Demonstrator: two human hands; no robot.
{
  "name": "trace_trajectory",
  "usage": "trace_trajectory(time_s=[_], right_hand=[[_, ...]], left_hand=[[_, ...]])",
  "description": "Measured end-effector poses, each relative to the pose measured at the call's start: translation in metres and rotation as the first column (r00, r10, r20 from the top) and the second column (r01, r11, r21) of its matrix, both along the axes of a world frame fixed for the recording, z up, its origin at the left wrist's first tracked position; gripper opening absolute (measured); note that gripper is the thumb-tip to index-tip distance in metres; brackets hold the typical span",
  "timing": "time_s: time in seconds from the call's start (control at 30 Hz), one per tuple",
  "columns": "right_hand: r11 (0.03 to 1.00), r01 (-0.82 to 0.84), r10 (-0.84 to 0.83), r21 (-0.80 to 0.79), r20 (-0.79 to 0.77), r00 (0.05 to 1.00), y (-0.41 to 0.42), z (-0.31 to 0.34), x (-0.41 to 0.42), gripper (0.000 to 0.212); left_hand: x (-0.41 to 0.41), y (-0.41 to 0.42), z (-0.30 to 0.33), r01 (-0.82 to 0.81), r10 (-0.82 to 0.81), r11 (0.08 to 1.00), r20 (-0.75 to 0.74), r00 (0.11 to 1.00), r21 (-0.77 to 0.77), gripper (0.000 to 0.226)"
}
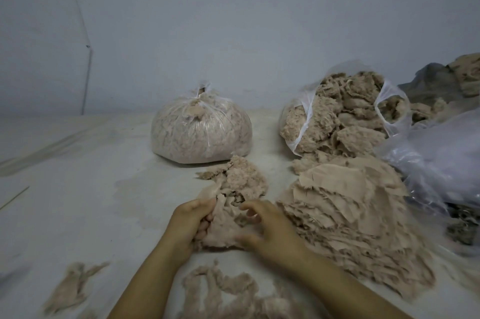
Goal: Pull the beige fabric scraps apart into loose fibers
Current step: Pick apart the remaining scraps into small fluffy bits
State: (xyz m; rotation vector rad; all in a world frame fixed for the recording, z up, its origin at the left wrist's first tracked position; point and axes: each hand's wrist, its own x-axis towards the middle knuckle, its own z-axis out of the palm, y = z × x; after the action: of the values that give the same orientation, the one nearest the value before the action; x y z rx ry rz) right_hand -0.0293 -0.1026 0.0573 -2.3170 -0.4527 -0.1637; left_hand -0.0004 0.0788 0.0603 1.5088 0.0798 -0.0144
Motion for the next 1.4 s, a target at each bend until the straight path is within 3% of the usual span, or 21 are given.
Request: trace_trajectory(time_s=[0.07, 0.13, 0.2, 0.27, 0.33, 0.4, 0.53, 0.63, 0.67, 0.73, 0.8, 0.87, 0.93, 0.97, 1.1, 1.17, 1.2, 1.27, 1.33, 1.4], right_hand=[[0.998, -0.033, 0.034, -0.056, 0.025, 0.999, 0.012, -0.009, 0.005, 0.050], [0.998, -0.027, 0.031, -0.054, 0.088, 0.996, 0.021, -0.015, 0.008, 0.027], [0.996, 0.032, -0.037, 0.087, 0.058, 0.998, 0.022, -0.017, 0.012, 0.011], [0.957, 0.139, -0.132, 0.256, -0.046, 0.990, 0.019, -0.018, 0.014, 0.021], [0.886, 0.236, -0.200, 0.400, -0.131, 0.971, 0.014, -0.023, 0.019, 0.015], [0.811, 0.322, -0.250, 0.488, -0.208, 0.946, 0.010, -0.025, 0.023, 0.016], [0.562, 0.455, -0.234, 0.691, -0.395, 0.888, 0.005, -0.022, 0.028, 0.024], [0.483, 0.393, 0.018, 0.783, -0.457, 0.889, 0.004, -0.019, 0.022, 0.026], [0.474, 0.361, 0.097, 0.803, -0.455, 0.885, 0.005, -0.016, 0.018, 0.028], [0.443, 0.309, 0.229, 0.842, -0.439, 0.869, 0.006, -0.014, 0.013, 0.029], [0.433, 0.253, 0.315, 0.865, -0.409, 0.856, 0.006, -0.011, 0.009, 0.020], [0.528, 0.209, 0.269, 0.823, -0.396, 0.878, 0.007, -0.011, 0.006, 0.008], [0.615, 0.232, 0.114, 0.753, -0.377, 0.919, 0.009, -0.015, 0.007, 0.024], [0.609, 0.258, 0.039, 0.750, -0.353, 0.935, 0.011, -0.017, 0.007, 0.025], [0.412, 0.323, -0.055, 0.852, -0.330, 0.942, 0.011, -0.011, 0.011, 0.024], [0.320, 0.343, -0.108, 0.883, -0.326, 0.939, 0.006, -0.007, 0.014, 0.028], [0.327, 0.346, -0.120, 0.879, -0.325, 0.938, 0.004, -0.006, 0.015, 0.028], [0.457, 0.325, -0.081, 0.828, -0.326, 0.942, 0.004, -0.008, 0.011, 0.027], [0.680, 0.255, -0.038, 0.688, -0.315, 0.948, 0.008, -0.012, 0.005, 0.052], [0.865, 0.154, -0.050, 0.478, -0.225, 0.973, 0.011, -0.013, 0.001, 0.091]], left_hand=[[0.000, -0.001, 0.001, 0.054, -0.060, 0.989, -0.044, 0.997, -0.137, 0.032], [0.000, -0.005, 0.002, 0.074, -0.076, 0.988, -0.004, 0.997, -0.138, 0.026], [-0.001, -0.007, 0.001, 0.029, -0.041, 0.997, 0.161, 0.986, 0.076, 0.017], [0.000, -0.007, -0.005, 0.023, -0.128, 0.933, 0.270, 0.954, 0.360, 0.028], [0.003, -0.006, -0.016, 0.045, -0.242, 0.792, 0.246, 0.939, 0.609, 0.034], [0.007, 0.000, -0.025, -0.005, -0.209, 0.708, 0.217, 0.953, 0.706, 0.037], [0.010, 0.008, -0.025, -0.135, -0.092, 0.665, 0.259, 0.961, 0.735, 0.041], [0.004, 0.000, -0.018, -0.220, -0.078, 0.788, 0.449, 0.890, 0.575, 0.027], [0.003, -0.004, -0.016, -0.201, -0.106, 0.823, 0.490, 0.865, 0.531, 0.023], [-0.001, -0.012, -0.015, -0.001, -0.223, 0.876, 0.407, 0.886, 0.481, 0.034], [-0.003, -0.018, -0.021, 0.109, -0.349, 0.809, 0.323, 0.880, 0.578, 0.036], [-0.003, -0.021, -0.029, 0.008, -0.368, 0.701, 0.353, 0.860, 0.713, 0.032], [-0.004, -0.023, -0.029, -0.015, -0.361, 0.698, 0.370, 0.856, 0.716, 0.027], [-0.003, -0.023, -0.030, -0.019, -0.377, 0.676, 0.368, 0.850, 0.737, 0.024], [0.000, -0.016, -0.032, -0.060, -0.418, 0.550, 0.337, 0.844, 0.833, 0.013], [0.000, -0.013, -0.031, -0.092, -0.377, 0.562, 0.354, 0.856, 0.822, 0.025], [-0.001, -0.012, -0.030, -0.099, -0.339, 0.617, 0.377, 0.862, 0.781, 0.033], [-0.004, -0.011, -0.026, -0.104, -0.290, 0.713, 0.426, 0.857, 0.694, 0.042], [-0.007, -0.013, -0.024, -0.088, -0.323, 0.728, 0.453, 0.831, 0.680, 0.033], [-0.007, -0.017, -0.024, -0.092, -0.331, 0.713, 0.449, 0.830, 0.696, 0.024]])
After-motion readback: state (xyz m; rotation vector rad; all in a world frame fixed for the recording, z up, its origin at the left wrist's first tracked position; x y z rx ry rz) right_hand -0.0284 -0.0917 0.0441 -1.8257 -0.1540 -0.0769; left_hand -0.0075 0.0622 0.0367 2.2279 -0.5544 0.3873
